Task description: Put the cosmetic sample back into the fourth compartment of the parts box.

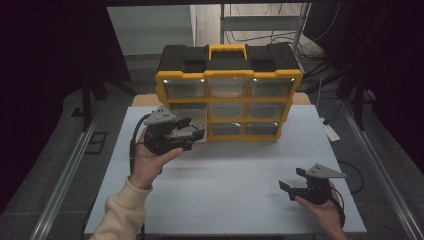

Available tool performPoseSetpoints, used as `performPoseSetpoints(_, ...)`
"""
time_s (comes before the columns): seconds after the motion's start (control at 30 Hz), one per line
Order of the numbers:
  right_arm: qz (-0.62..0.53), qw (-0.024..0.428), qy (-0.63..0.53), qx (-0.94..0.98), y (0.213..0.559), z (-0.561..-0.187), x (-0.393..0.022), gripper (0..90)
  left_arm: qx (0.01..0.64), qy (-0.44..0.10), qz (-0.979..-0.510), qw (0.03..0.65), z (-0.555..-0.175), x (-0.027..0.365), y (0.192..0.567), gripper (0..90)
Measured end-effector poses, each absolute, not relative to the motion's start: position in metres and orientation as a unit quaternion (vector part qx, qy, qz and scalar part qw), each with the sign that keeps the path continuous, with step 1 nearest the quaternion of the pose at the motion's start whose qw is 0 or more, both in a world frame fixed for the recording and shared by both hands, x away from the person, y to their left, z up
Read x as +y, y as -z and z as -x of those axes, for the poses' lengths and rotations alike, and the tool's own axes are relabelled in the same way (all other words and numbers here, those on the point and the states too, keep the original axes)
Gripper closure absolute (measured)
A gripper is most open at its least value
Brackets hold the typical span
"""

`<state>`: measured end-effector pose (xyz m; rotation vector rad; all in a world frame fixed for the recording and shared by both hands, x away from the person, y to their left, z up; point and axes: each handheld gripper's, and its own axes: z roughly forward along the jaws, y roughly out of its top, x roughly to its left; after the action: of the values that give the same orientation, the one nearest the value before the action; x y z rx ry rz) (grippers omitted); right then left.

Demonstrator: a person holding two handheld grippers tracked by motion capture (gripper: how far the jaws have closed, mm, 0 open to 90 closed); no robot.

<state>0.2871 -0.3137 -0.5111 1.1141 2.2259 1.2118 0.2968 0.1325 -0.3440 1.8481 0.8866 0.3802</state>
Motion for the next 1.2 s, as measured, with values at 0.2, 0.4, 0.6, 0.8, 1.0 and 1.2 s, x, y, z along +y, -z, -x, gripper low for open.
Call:
performPoseSetpoints(0.2, -0.395, 0.186, -0.431, 0.79, 0.511, -0.286, -0.314, 15.2, 0.372, -0.159, -0.762, 0.506, -0.303, 0.136, 0.337, 39.9)
performPoseSetpoints(0.4, -0.394, 0.182, -0.432, 0.791, 0.511, -0.288, -0.313, 15.2, 0.381, -0.167, -0.76, 0.5, -0.312, 0.142, 0.332, 39.9)
performPoseSetpoints(0.6, -0.395, 0.184, -0.431, 0.79, 0.511, -0.287, -0.314, 15.2, 0.4, -0.172, -0.761, 0.482, -0.326, 0.145, 0.337, 39.9)
performPoseSetpoints(0.8, -0.393, 0.181, -0.432, 0.791, 0.512, -0.288, -0.313, 15.2, 0.421, -0.176, -0.76, 0.462, -0.342, 0.146, 0.345, 39.9)
performPoseSetpoints(1.0, -0.394, 0.18, -0.431, 0.791, 0.512, -0.288, -0.313, 15.2, 0.43, -0.178, -0.76, 0.454, -0.351, 0.146, 0.35, 39.9)
performPoseSetpoints(1.2, -0.394, 0.179, -0.432, 0.791, 0.512, -0.288, -0.313, 15.2, 0.437, -0.177, -0.761, 0.446, -0.357, 0.145, 0.357, 39.8)
